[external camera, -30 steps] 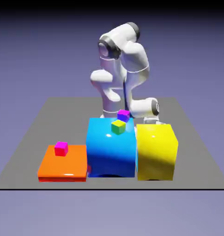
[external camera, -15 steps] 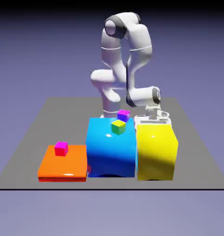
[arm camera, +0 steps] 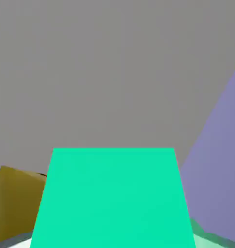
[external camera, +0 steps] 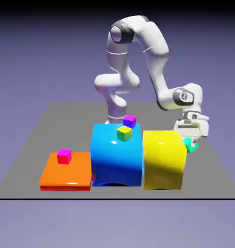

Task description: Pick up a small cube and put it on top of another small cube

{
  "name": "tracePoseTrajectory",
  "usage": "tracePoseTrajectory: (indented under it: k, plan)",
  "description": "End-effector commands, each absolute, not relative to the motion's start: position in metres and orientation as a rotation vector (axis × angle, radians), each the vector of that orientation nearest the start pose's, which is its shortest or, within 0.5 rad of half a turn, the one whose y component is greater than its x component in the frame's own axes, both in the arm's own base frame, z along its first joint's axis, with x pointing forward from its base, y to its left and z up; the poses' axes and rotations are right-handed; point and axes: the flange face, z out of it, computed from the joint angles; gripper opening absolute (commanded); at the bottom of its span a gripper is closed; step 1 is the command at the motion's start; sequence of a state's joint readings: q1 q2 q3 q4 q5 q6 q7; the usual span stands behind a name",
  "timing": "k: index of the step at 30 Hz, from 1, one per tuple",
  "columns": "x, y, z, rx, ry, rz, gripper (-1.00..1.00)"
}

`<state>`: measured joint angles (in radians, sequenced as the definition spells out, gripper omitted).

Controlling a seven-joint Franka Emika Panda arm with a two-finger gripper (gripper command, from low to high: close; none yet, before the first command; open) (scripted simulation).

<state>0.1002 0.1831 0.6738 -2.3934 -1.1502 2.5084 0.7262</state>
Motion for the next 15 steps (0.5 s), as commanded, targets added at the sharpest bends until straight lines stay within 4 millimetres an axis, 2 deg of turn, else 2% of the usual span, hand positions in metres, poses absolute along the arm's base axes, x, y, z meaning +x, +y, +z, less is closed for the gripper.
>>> tracePoseTrajectory:
  k: [1, 5, 9, 10, 13, 14, 15]
  plan:
    - [0.359, 0.355, 0.261, -3.072, -1.533, -0.684, -1.0]
    - [0.416, 0.352, 0.29, -3.177, -1.077, -0.673, -1.0]
    - [0.47, 0.342, 0.322, -3.202, -0.638, -0.666, -1.0]
    - [0.489, 0.325, 0.328, -3.218, -0.561, -0.675, -1.0]
    - [0.52, 0.269, 0.354, -3.318, -0.506, -0.661, -1.0]
    - [0.526, 0.251, 0.363, -3.349, -0.501, -0.647, -1.0]
    - [0.52, 0.245, 0.367, -3.379, -0.563, -0.62, -1.0]
